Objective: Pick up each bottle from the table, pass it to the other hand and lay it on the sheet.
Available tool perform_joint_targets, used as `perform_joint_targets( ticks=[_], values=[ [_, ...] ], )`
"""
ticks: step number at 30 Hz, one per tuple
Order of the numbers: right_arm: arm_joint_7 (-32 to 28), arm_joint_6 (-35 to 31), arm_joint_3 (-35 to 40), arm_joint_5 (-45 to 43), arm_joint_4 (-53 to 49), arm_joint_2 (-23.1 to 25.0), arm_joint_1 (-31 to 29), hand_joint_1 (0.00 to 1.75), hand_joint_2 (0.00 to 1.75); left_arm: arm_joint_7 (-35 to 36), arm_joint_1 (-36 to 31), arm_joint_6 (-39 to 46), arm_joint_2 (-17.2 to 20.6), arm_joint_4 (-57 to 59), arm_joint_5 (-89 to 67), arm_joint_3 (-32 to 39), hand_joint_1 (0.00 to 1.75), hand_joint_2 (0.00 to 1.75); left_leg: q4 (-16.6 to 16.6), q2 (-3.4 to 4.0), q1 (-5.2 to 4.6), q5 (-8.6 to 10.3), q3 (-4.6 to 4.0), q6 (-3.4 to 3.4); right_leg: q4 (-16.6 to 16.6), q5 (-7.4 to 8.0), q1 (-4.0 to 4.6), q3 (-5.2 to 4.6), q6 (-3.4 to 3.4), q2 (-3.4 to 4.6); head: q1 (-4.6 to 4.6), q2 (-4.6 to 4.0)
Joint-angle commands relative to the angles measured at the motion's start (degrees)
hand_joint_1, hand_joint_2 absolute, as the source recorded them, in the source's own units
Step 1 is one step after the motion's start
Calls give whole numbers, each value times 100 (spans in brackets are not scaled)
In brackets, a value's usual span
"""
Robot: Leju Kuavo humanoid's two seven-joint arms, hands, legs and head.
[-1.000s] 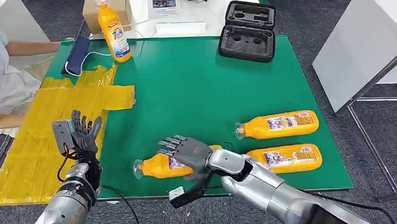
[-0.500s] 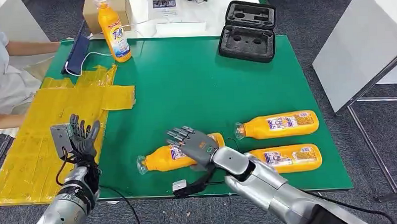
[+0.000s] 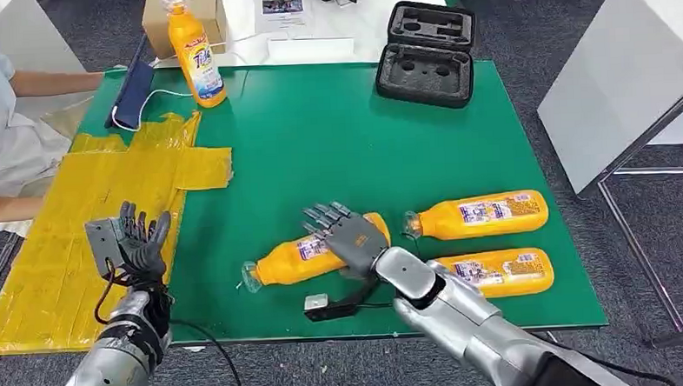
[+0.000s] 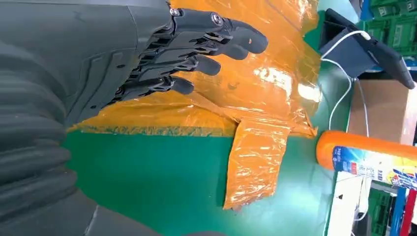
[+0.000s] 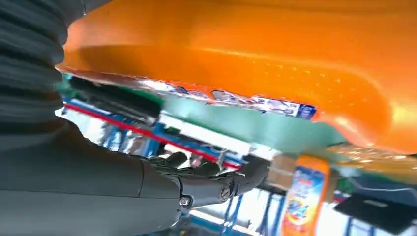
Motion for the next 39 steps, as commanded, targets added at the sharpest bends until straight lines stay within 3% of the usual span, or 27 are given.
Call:
perform_joint_targets(
  ticks=[1,2,3,4,6,9,11,12,13,14,15,16,20,21,22,23,26,30,32,33,34,35,39],
  values=[
    [121,37,-361,77,843,285,-386,0,175,67,-314,-111,-53,74,-1,10,0,175,-13,7,-4,-35,88,-2,-18,-32,-4,89,-3,8,0,0],
    [121,37,-361,77,843,285,-386,0,175,67,-314,-111,-53,74,-1,10,0,175,-2,10,-4,-51,111,-4,-8,-46,-4,112,-5,12,0,0],
    [115,33,-392,64,915,318,-401,0,175,79,-321,-115,-49,71,-2,0,0,175,-11,9,-3,-32,76,-2,-15,-28,-3,76,-3,10,0,0],
    [115,33,-392,64,915,318,-401,0,175,79,-321,-115,-49,71,-2,0,0,175,-3,8,-5,-51,110,-4,-7,-47,-5,111,-5,10,-2,0],
    [115,33,-392,64,915,318,-401,0,175,79,-321,-115,-49,71,-2,0,0,175,-13,5,-3,-27,71,-2,-16,-25,-4,71,-3,6,0,0],
    [115,33,-392,64,915,318,-401,0,175,79,-321,-115,-49,71,-2,0,0,175,-2,10,-3,-52,114,-5,-8,-49,-4,114,-6,12,-2,0],
    [113,96,-427,42,1013,357,-424,0,175,83,-319,-142,-41,69,-6,-14,0,175,-11,6,-3,-31,78,-3,-15,-28,-4,78,-3,7,0,0],
    [106,101,-430,40,1019,357,-437,0,175,84,-333,-135,-46,64,-9,-18,0,175,-5,8,-4,-49,112,-4,-11,-46,-4,112,-5,10,-2,0],
    [74,213,-484,2,1253,454,-526,0,175,109,-351,-157,-55,78,-15,-46,0,175,-13,3,-4,-23,66,-2,-15,-22,-4,65,-2,4,0,0],
    [33,257,-499,-25,1337,480,-560,0,175,121,-362,-165,-60,85,-14,-55,0,175,-4,11,-4,-55,123,-5,-10,-51,-5,123,-6,13,-2,0],
    [5,373,-508,-44,1503,552,-636,0,175,143,-389,-184,-74,111,-22,-79,0,175,-9,7,-4,-32,82,-3,-13,-30,-4,81,-4,8,0,0],
    [5,373,-508,-44,1503,552,-636,0,175,143,-389,-184,-74,111,-22,-79,0,175,0,11,-4,-54,118,-5,-6,-50,-4,118,-6,13,0,0],
    [-181,758,-495,-157,1971,738,-837,0,175,193,-472,-198,-139,194,-52,-157,0,175,-9,4,-4,-31,82,-4,-12,-34,-5,79,-10,5,0,0],
    [-272,920,-521,-264,2126,794,-909,0,175,208,-513,-222,-162,226,-65,-198,0,175,-2,7,-2,-45,106,-6,-8,-45,-2,103,-12,10,0,0],
    [-290,992,-497,-278,2229,813,-963,0,175,219,-539,-233,-171,247,-69,-222,0,175,-9,4,-1,-25,72,-4,-12,-28,-2,68,-11,5,0,0],
    [-303,1074,-464,-281,2332,847,-1027,0,175,223,-555,-203,-192,258,-70,-236,0,175,1,4,-2,-45,109,-6,-4,-48,-3,106,-13,6,0,0],
    [-344,1344,-432,-368,2604,930,-1209,0,175,261,-622,-240,-233,325,-90,-321,0,175,-7,5,0,-25,82,-4,-10,-28,-1,77,-11,3,0,0],
    [-330,1420,-436,-396,2673,961,-1277,0,175,298,-658,-232,-275,365,-103,-352,0,175,12,12,-2,-65,154,-10,9,-68,-4,147,-18,13,0,0],
    [-298,1583,-396,-401,2822,1019,-1395,0,175,337,-697,-258,-322,422,-119,-398,0,175,3,8,-2,-33,99,-5,0,-37,-3,91,-13,10,0,0],
    [-302,1790,-413,-476,2965,1069,-1486,7,175,353,-734,-304,-356,476,-127,-441,0,175,10,12,-3,-51,129,-7,7,-54,-4,121,-14,15,0,0],
    [-312,1816,-419,-488,2977,1071,-1512,110,175,354,-744,-275,-376,476,-130,-446,0,175,-2,9,-3,-30,97,-4,-3,-33,-4,89,-11,10,0,0],
    [-314,1883,-412,-508,3036,1078,-1541,147,175,357,-762,-276,-388,505,-134,-466,0,175,5,3,-4,-42,116,-5,4,-48,-5,111,-13,6,0,0],
    [-298,2036,-425,-598,3187,1037,-1539,148,175,387,-810,-262,-395,552,-139,-543,0,175,9,8,-2,-48,125,-5,5,-50,-4,120,-12,11,0,0]
  ],
)
